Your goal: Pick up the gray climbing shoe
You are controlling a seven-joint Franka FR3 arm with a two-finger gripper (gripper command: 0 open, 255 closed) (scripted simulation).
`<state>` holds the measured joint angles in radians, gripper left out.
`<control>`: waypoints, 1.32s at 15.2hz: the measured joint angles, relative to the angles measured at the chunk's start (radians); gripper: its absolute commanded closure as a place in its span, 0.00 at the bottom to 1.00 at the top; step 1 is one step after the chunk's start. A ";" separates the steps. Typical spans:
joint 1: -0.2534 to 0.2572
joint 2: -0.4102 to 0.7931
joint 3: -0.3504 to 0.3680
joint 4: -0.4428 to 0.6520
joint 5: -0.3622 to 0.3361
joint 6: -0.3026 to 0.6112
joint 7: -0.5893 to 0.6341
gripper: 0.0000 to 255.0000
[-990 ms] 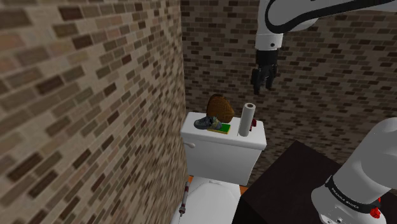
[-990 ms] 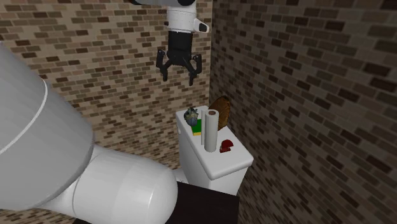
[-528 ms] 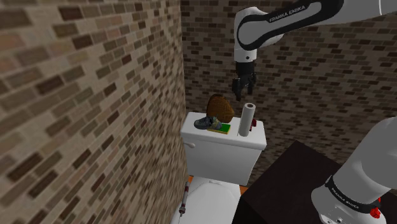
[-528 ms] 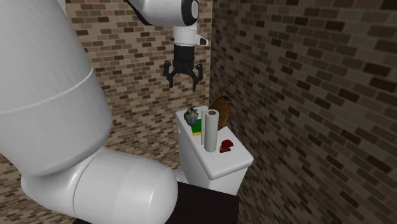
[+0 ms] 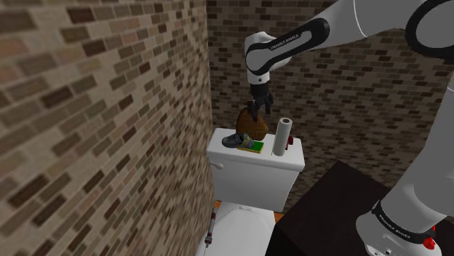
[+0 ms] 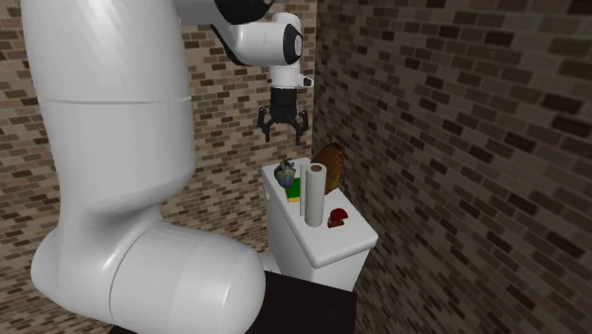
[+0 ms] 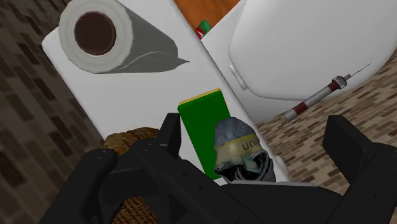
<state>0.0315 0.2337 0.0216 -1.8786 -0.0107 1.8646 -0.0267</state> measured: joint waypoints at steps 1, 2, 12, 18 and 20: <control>0.004 0.041 0.002 0.040 -0.005 -0.003 0.004 0.00; 0.008 0.080 0.003 0.070 -0.010 0.000 0.008 0.00; 0.031 0.428 0.000 0.411 -0.050 -0.029 0.015 0.00; 0.031 0.464 -0.001 0.392 -0.052 0.026 0.017 1.00; 0.031 0.466 -0.002 0.391 -0.052 0.028 0.016 1.00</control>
<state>0.0623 0.6997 0.0201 -1.4877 -0.0628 1.8929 -0.0103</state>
